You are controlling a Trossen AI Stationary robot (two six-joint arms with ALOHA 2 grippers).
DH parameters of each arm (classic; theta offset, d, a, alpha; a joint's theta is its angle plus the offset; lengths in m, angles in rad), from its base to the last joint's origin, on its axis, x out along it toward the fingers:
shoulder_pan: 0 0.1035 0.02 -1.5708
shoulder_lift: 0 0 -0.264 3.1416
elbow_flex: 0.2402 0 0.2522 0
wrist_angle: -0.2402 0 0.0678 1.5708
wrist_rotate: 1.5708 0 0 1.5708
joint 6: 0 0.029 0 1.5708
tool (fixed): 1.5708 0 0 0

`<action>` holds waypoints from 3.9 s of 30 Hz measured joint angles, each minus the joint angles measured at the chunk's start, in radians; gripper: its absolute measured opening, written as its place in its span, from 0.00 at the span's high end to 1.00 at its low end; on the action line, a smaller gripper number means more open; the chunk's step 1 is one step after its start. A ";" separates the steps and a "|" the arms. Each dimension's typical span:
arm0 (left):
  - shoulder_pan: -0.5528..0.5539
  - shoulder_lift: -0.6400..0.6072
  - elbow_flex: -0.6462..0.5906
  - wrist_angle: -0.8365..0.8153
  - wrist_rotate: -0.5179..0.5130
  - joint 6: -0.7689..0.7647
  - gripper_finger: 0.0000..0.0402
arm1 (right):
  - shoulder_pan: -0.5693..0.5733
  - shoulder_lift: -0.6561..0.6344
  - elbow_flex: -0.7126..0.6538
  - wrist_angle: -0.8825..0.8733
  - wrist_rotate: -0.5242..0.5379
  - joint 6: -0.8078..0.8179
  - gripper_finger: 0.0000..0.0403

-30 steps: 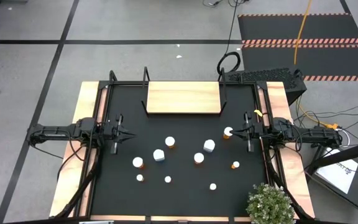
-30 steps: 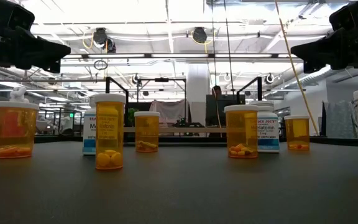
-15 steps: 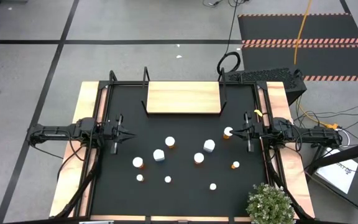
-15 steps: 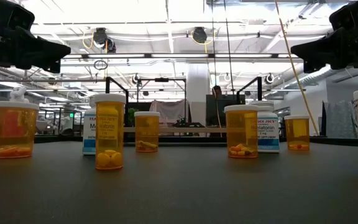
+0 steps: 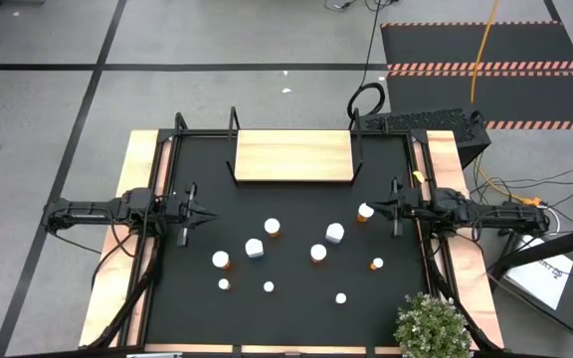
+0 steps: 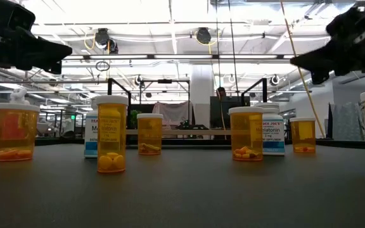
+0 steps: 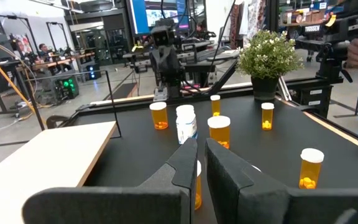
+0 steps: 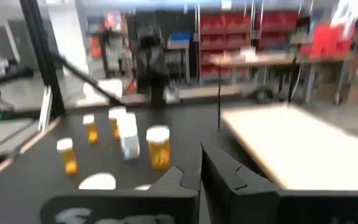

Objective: Pick and place medicine bottles onto shelf by color
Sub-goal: Put the top right big orange pill bottle on the shelf

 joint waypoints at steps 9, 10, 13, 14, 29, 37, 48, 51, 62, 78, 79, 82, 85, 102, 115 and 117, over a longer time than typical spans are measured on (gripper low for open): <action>0.000 0.000 0.000 0.000 -0.038 0.053 0.91 | 0.000 0.293 0.256 -0.054 0.056 0.062 0.93; 0.000 0.000 0.000 0.000 -0.053 0.060 0.91 | 0.000 0.337 0.304 -0.102 0.055 0.074 0.92; 0.000 0.000 0.000 -0.006 -0.099 0.055 0.91 | 0.000 0.484 0.461 -0.279 0.055 0.106 0.88; 0.000 0.002 0.000 -0.006 -0.104 0.055 0.91 | 0.000 0.529 0.508 -0.338 0.056 0.109 0.86; 0.000 0.005 0.001 -0.017 -0.111 0.024 0.91 | 0.000 1.024 0.915 -0.866 0.082 0.130 0.50; 0.000 0.005 0.001 -0.019 -0.111 0.027 0.91 | 0.000 1.111 0.915 -1.005 0.079 0.182 0.32; 0.000 0.005 0.001 -0.021 -0.111 0.027 0.91 | -0.001 1.171 0.917 -1.015 0.083 0.148 0.26; 0.000 0.005 0.001 -0.022 -0.111 0.026 0.91 | -0.001 1.199 0.917 -1.015 0.085 0.115 0.23; 0.000 0.005 0.001 -0.022 -0.111 0.022 0.91 | -0.011 1.299 0.897 -1.011 0.108 0.084 0.20; 0.000 0.005 0.001 -0.023 -0.108 0.017 0.91 | -0.068 1.304 0.767 -0.887 0.053 0.020 0.20; 0.000 0.005 0.001 -0.024 -0.108 0.017 0.91 | -0.068 1.304 0.761 -0.878 0.053 0.019 0.20; 0.000 0.005 0.001 -0.024 -0.107 0.018 0.91 | -0.068 1.304 0.754 -0.864 0.053 0.015 0.24; 0.000 0.005 0.001 -0.023 -0.108 0.018 0.91 | -0.068 1.304 0.754 -0.865 0.052 0.015 0.29; 0.000 0.005 0.000 -0.023 -0.108 0.006 0.91 | -0.065 1.304 0.892 -0.920 -0.002 0.082 0.47; 0.000 0.005 0.000 -0.023 -0.108 -0.002 0.91 | -0.066 1.316 1.216 -1.027 0.000 0.083 0.47; 0.000 0.005 0.000 -0.022 -0.109 -0.002 0.91 | -0.069 1.337 1.284 -1.066 0.000 0.079 0.47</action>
